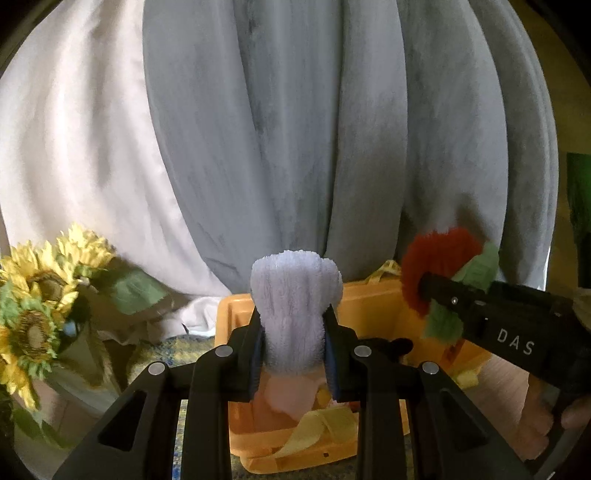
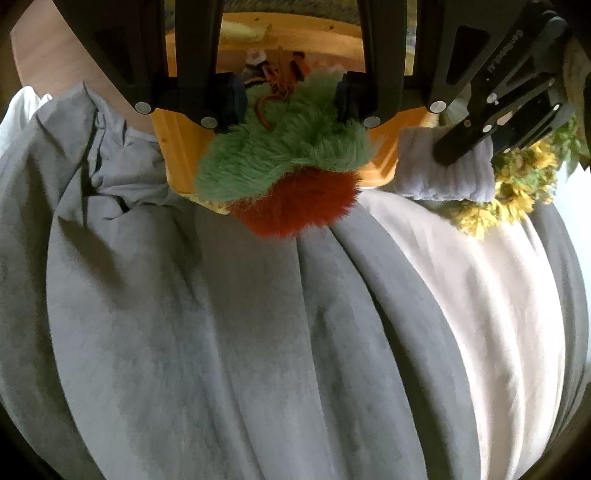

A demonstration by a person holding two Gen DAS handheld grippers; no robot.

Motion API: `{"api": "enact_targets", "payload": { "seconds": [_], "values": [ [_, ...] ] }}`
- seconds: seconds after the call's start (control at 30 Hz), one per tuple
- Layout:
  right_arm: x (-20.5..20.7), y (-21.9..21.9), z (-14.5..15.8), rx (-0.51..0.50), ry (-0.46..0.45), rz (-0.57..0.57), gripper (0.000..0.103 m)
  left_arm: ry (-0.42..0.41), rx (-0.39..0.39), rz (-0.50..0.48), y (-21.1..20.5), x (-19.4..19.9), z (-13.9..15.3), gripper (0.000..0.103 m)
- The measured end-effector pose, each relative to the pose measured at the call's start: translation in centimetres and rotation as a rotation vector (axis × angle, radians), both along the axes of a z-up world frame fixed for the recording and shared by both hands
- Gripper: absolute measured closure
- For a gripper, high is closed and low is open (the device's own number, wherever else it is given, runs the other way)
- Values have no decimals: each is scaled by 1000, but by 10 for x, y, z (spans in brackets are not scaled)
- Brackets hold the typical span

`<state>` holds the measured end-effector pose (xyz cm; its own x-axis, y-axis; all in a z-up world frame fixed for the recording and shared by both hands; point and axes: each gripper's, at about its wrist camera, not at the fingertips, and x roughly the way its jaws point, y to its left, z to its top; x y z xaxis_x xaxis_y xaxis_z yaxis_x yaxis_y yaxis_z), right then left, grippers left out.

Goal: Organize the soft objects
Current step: 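Open both grippers to drop the headband and plush into the crate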

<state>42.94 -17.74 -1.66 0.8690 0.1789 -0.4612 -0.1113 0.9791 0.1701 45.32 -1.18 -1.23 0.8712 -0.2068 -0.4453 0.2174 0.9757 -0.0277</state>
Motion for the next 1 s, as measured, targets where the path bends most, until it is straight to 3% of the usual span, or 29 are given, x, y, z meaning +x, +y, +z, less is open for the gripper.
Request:
{"api": "enact_targets", "payload": {
  "seconds": [0.4, 0.47, 0.6, 0.9, 1.0],
  "values": [
    [46, 0, -34, -7, 114, 20, 65, 111, 21, -25, -7, 43, -39, 72],
    [52, -1, -39, 3, 137, 29, 64, 112, 33, -30, -8, 47, -42, 64],
    [60, -3, -46, 30, 166, 34, 53, 118, 36, -36, -11, 47, -44, 35],
    [53, -10, -44, 33, 163, -21, 32, 105, 74, -2, -12, 39, -39, 17],
    [44, -9, -35, 4, 129, -36, 32, 91, 80, 17, -9, 29, -34, 16]
  ]
}}
